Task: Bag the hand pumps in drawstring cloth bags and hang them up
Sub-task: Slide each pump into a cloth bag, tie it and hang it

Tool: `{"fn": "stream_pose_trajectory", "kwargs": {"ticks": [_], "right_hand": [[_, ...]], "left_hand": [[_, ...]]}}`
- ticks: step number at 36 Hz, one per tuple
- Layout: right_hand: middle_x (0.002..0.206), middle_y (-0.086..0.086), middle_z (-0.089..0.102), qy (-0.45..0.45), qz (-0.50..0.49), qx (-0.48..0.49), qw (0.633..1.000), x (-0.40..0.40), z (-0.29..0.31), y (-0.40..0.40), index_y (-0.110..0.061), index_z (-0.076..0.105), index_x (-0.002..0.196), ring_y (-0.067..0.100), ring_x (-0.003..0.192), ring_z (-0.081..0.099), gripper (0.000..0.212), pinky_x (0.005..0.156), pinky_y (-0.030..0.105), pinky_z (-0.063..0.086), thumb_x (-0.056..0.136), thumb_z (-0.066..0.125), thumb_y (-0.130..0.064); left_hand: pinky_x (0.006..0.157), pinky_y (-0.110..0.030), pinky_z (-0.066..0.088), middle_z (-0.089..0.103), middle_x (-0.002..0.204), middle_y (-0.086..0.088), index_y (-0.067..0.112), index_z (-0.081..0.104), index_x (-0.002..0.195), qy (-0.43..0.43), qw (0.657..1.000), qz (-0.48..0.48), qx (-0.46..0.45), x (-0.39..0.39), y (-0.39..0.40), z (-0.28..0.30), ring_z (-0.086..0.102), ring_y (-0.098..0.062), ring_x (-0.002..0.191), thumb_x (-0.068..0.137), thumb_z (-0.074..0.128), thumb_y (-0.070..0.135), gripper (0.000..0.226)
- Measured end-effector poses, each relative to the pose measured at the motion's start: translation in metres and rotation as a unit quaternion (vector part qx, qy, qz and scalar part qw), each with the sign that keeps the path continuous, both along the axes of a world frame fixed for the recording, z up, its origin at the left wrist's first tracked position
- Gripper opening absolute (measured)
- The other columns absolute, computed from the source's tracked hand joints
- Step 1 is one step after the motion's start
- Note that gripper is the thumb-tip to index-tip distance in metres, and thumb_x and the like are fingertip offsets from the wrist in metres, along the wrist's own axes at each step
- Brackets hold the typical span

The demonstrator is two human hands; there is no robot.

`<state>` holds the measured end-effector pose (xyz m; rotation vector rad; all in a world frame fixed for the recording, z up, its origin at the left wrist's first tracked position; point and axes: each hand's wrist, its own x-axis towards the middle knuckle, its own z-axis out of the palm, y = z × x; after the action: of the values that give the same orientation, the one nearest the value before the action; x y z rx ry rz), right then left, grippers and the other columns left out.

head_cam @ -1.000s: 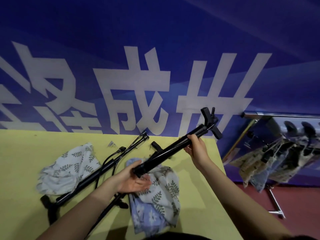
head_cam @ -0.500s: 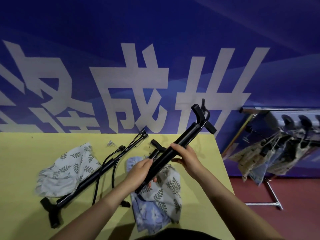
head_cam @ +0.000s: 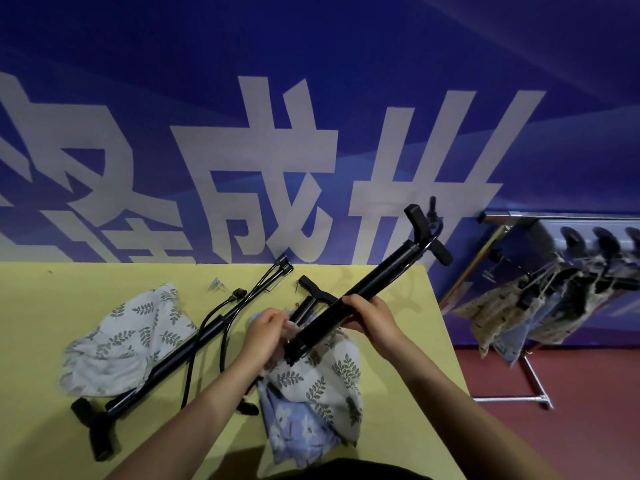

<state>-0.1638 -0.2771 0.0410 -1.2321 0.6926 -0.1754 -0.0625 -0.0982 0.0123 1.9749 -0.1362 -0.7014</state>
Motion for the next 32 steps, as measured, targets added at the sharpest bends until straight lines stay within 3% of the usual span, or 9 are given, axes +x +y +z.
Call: {"fn": "stream_pose_trajectory", "kwargs": {"ticks": [4, 10, 14, 19, 21, 24, 27, 30, 32], "right_hand": [[0.095, 0.024, 0.070, 0.023, -0.045, -0.021, 0.998, -0.004, -0.006, -0.019, 0.007, 0.060, 0.101, 0.033, 0.086, 0.071, 0.018, 0.074, 0.037, 0.060, 0.089, 0.060, -0.007], [0.091, 0.016, 0.069, 0.038, -0.060, -0.055, 0.996, 0.000, -0.009, -0.044, 0.001, 0.060, 0.099, 0.025, 0.081, 0.071, 0.015, 0.066, 0.029, 0.057, 0.089, 0.062, -0.010], [0.090, 0.015, 0.069, 0.031, -0.070, -0.058, 0.995, 0.012, -0.009, -0.048, -0.002, 0.060, 0.096, 0.024, 0.080, 0.071, 0.012, 0.065, 0.027, 0.056, 0.088, 0.063, -0.010], [0.089, 0.010, 0.069, 0.028, -0.064, -0.078, 0.994, 0.026, -0.011, -0.052, -0.006, 0.060, 0.093, 0.023, 0.083, 0.070, 0.008, 0.070, 0.029, 0.058, 0.088, 0.065, -0.010], [0.087, 0.009, 0.067, 0.036, -0.065, -0.089, 0.993, 0.032, -0.013, -0.053, -0.005, 0.060, 0.094, 0.022, 0.081, 0.069, 0.011, 0.070, 0.027, 0.058, 0.087, 0.065, -0.011], [0.086, 0.007, 0.066, 0.047, -0.065, -0.103, 0.991, 0.038, -0.019, -0.052, -0.004, 0.059, 0.097, 0.019, 0.078, 0.067, 0.016, 0.069, 0.026, 0.057, 0.086, 0.066, -0.012], [0.094, 0.013, 0.068, 0.051, -0.043, -0.109, 0.992, 0.039, -0.029, -0.047, -0.001, 0.060, 0.102, 0.024, 0.084, 0.067, 0.020, 0.078, 0.033, 0.059, 0.086, 0.067, -0.011], [0.102, 0.019, 0.069, 0.048, -0.018, -0.107, 0.993, 0.035, -0.038, -0.039, 0.002, 0.062, 0.103, 0.030, 0.094, 0.068, 0.024, 0.083, 0.038, 0.058, 0.085, 0.068, -0.011], [0.098, 0.017, 0.069, 0.034, -0.017, -0.101, 0.994, 0.031, -0.038, -0.035, 0.002, 0.063, 0.101, 0.029, 0.093, 0.068, 0.020, 0.081, 0.035, 0.058, 0.085, 0.068, -0.010]], "left_hand": [[0.057, -0.028, 0.030, 0.047, 0.068, -0.004, 0.013, 0.053, 0.087, 0.009, 0.994, -0.005, 0.113, 0.023, 0.016, -0.029, 0.042, -0.019, 0.057, 0.090, 0.041, 0.026, 0.019], [0.079, -0.035, 0.047, 0.053, 0.125, -0.016, 0.017, 0.047, 0.125, 0.105, 0.981, -0.020, 0.161, 0.027, 0.014, -0.038, 0.053, -0.030, 0.099, 0.101, 0.039, 0.038, 0.033], [0.085, -0.037, 0.051, 0.058, 0.123, -0.019, 0.008, 0.049, 0.131, 0.126, 0.978, 0.002, 0.167, 0.034, 0.004, -0.042, 0.058, -0.033, 0.105, 0.099, 0.039, 0.049, 0.053], [0.099, -0.036, 0.042, 0.047, 0.140, -0.020, -0.001, 0.037, 0.141, 0.269, 0.953, 0.037, 0.133, 0.031, -0.009, -0.039, 0.047, -0.034, 0.128, 0.097, 0.044, 0.052, 0.069], [0.088, -0.032, 0.046, 0.057, 0.122, -0.018, -0.001, 0.048, 0.131, 0.285, 0.949, 0.027, 0.133, 0.030, -0.009, -0.033, 0.051, -0.032, 0.121, 0.098, 0.047, 0.046, 0.058], [0.063, -0.026, 0.043, 0.058, 0.084, -0.011, 0.006, 0.059, 0.100, 0.277, 0.952, 0.023, 0.127, 0.035, -0.015, -0.034, 0.056, -0.022, 0.080, 0.096, 0.054, 0.025, 0.020], [0.070, -0.030, 0.047, 0.062, 0.091, -0.013, 0.005, 0.058, 0.094, 0.269, 0.961, 0.031, 0.064, 0.041, -0.021, -0.036, 0.058, -0.023, 0.082, 0.092, 0.055, 0.007, 0.004], [0.068, -0.033, 0.050, 0.063, 0.095, -0.018, -0.001, 0.060, 0.106, 0.270, 0.962, 0.031, -0.001, 0.042, -0.027, -0.032, 0.060, -0.027, 0.085, 0.087, 0.052, -0.006, 0.022], [0.063, -0.033, 0.048, 0.063, 0.090, -0.018, -0.003, 0.061, 0.100, 0.267, 0.963, 0.044, -0.017, 0.041, -0.029, -0.027, 0.060, -0.027, 0.080, 0.084, 0.048, -0.010, 0.022]]}}
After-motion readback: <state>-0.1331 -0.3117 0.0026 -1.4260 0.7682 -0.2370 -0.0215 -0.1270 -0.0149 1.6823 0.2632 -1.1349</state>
